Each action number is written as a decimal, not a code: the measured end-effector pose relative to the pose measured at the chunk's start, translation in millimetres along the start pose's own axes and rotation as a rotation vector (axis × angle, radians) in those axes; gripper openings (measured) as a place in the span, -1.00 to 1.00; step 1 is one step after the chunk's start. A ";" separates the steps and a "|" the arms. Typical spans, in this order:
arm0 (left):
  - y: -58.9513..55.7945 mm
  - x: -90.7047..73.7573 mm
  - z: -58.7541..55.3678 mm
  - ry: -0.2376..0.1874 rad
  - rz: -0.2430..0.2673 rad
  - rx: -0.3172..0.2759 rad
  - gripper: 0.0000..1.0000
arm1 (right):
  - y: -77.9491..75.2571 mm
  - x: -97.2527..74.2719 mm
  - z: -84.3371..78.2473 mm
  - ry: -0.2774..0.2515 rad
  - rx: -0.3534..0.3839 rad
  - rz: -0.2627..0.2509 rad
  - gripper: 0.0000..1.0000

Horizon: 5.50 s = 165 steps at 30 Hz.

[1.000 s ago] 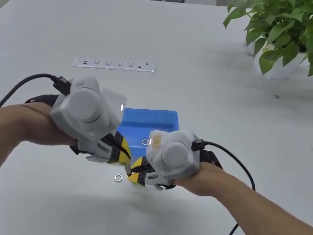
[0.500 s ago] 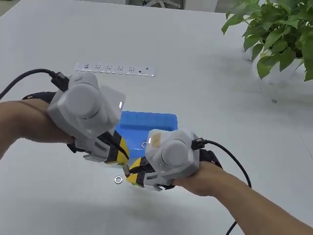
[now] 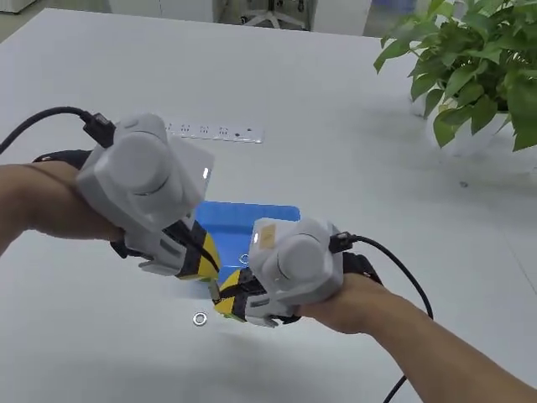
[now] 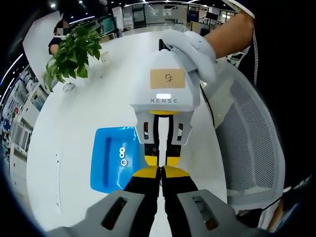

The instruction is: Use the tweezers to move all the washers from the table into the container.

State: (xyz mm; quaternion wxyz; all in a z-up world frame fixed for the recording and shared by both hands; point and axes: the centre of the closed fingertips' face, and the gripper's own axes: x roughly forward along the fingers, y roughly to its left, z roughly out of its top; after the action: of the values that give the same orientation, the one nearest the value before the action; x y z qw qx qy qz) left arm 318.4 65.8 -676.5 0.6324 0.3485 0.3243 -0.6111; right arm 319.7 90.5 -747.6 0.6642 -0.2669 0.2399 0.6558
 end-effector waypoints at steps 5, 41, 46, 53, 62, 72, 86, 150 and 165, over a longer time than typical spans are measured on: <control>4.8 -7.4 3.9 0.004 0.009 0.009 -0.90 | -4.9 -5.1 7.0 -0.006 -0.012 -0.012 -0.81; 54.9 -23.3 20.0 -0.002 0.057 0.066 -0.90 | -62.6 -21.7 22.1 -0.025 -0.043 -0.101 -0.81; 62.1 -18.4 16.0 0.005 0.062 0.069 -0.90 | -70.1 -17.0 17.8 -0.025 -0.036 -0.101 -0.81; 71.9 -11.0 9.4 0.007 0.060 0.063 -0.90 | -78.8 -9.6 11.0 -0.025 -0.023 -0.097 -0.81; 81.1 1.8 -1.8 0.015 0.052 0.052 -0.90 | -87.2 3.0 0.6 -0.013 0.001 -0.087 -0.81; 88.5 13.7 -11.6 0.014 0.045 0.034 -0.90 | -92.7 14.5 -10.6 0.000 0.023 -0.070 -0.81; 92.6 21.3 -20.6 0.020 0.033 0.020 -0.90 | -95.4 23.6 -18.0 0.012 0.032 -0.046 -0.80; 56.3 -16.8 9.2 0.031 0.075 0.062 -0.90 | -64.2 -15.6 14.3 -0.038 -0.016 -0.108 -0.80; 33.6 -9.0 8.8 0.023 0.067 0.057 -0.90 | -41.5 -13.2 6.9 -0.024 -0.019 -0.094 -0.79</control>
State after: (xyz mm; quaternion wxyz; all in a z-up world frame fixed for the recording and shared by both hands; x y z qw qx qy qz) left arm 351.5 63.7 -662.7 0.6386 0.3843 0.3021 -0.5944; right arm 360.6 85.4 -732.1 0.6944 -0.2763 0.2128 0.6295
